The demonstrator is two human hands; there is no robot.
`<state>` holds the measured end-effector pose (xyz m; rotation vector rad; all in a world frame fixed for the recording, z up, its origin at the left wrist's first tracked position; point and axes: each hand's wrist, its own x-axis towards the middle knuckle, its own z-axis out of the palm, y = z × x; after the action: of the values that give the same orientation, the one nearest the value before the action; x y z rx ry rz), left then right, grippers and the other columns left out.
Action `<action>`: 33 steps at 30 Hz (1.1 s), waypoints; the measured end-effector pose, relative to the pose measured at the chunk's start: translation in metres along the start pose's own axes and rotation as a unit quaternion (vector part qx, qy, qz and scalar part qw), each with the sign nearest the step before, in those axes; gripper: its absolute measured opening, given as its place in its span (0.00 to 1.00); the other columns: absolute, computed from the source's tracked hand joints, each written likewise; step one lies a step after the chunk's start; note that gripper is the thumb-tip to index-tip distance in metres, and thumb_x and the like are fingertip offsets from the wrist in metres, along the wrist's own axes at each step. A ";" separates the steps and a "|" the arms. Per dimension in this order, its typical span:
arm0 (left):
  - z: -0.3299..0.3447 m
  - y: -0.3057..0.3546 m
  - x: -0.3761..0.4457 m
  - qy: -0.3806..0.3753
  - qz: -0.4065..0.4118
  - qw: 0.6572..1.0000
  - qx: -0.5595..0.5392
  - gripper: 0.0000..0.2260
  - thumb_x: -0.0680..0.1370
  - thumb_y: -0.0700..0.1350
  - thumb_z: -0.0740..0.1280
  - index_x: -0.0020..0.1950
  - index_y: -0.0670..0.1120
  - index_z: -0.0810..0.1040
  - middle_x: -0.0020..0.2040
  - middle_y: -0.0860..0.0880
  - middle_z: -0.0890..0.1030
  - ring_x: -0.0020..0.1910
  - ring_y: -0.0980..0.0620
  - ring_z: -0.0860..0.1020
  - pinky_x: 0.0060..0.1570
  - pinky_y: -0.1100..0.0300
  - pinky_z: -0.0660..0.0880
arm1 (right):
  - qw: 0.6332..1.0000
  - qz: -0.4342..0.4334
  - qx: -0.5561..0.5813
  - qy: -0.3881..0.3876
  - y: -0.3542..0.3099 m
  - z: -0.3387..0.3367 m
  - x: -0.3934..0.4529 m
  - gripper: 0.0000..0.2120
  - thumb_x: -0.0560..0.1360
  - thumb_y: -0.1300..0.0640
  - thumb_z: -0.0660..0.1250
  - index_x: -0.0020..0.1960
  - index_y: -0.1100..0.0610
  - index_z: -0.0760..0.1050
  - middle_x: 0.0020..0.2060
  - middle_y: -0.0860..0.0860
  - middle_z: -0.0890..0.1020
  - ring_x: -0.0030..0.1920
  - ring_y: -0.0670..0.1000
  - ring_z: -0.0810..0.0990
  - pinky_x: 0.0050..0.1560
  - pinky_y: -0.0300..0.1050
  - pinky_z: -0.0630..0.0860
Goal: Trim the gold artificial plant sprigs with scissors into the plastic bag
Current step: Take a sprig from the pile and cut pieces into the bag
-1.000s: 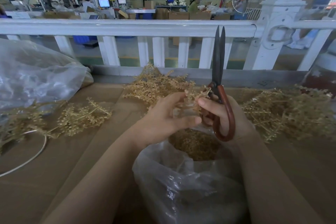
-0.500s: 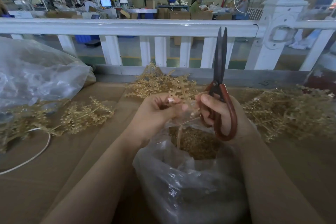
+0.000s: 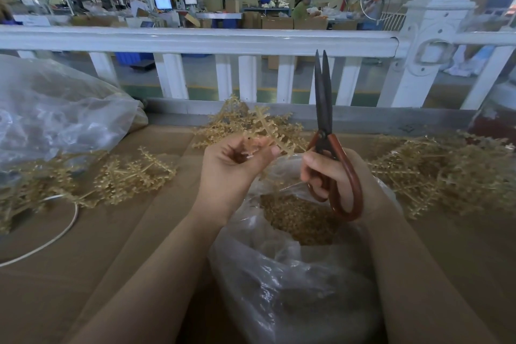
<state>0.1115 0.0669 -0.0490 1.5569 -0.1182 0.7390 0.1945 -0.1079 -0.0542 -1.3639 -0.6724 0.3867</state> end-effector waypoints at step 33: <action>0.000 -0.002 0.000 -0.066 -0.156 0.984 0.049 0.33 0.65 0.62 0.76 0.66 0.52 0.74 0.60 0.57 0.78 0.59 0.61 0.77 0.55 0.64 0.75 | 0.997 -0.007 0.000 0.078 0.001 0.001 0.004 0.07 0.63 0.49 0.78 0.39 0.50 0.85 0.31 0.52 0.79 0.25 0.47 0.72 0.25 0.36 0.70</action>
<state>0.1121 0.0666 -0.0507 1.6700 0.0638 0.3997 0.1965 -0.1043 -0.0546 -1.3734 -0.5514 0.2657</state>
